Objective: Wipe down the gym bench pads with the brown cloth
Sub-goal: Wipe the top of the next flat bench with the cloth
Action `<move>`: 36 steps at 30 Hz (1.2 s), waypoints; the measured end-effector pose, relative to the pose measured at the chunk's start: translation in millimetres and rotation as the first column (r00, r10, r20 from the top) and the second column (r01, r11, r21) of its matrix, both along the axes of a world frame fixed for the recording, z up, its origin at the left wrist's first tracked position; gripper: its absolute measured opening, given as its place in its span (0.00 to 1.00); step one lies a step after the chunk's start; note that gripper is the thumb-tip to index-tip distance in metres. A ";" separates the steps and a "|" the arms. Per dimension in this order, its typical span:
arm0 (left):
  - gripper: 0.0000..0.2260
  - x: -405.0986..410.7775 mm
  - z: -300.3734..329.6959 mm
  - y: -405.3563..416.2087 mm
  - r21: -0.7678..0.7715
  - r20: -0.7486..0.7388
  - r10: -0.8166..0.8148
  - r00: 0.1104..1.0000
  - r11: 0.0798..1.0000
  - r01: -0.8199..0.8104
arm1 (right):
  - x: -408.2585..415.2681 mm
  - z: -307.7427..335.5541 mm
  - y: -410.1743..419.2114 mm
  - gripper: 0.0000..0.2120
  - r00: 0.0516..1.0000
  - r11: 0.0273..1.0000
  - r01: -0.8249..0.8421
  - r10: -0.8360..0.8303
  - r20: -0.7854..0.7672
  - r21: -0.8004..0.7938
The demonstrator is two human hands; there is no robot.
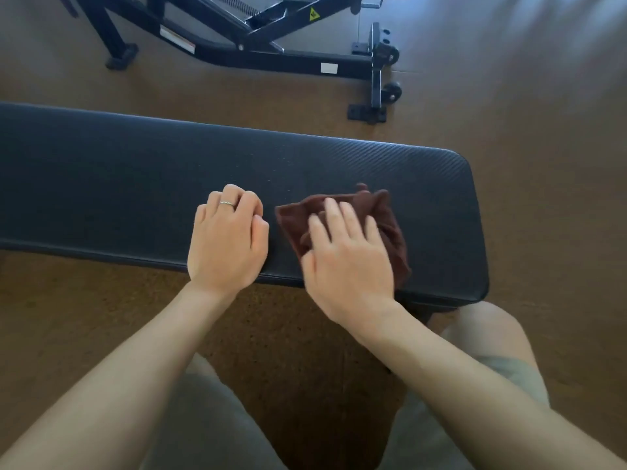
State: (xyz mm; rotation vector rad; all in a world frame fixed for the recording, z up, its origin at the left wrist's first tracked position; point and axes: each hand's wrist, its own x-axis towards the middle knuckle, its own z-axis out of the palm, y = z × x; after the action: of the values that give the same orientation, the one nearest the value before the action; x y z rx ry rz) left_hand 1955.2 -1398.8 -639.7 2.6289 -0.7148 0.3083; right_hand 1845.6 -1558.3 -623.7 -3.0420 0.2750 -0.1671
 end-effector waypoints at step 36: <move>0.09 1.2 -0.5 0.0 -0.017 0.021 0.039 0.999 0.999 -0.039 | 125.8 -12.0 -102.9 0.23 0.984 0.988 0.090 -0.108 0.142 0.126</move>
State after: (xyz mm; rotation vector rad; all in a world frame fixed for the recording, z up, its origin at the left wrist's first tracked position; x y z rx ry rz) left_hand 1956.4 -1398.8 -640.2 2.6303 -0.6653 0.3523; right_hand 1971.4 -1661.2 -635.7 -2.8800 0.4100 -0.3683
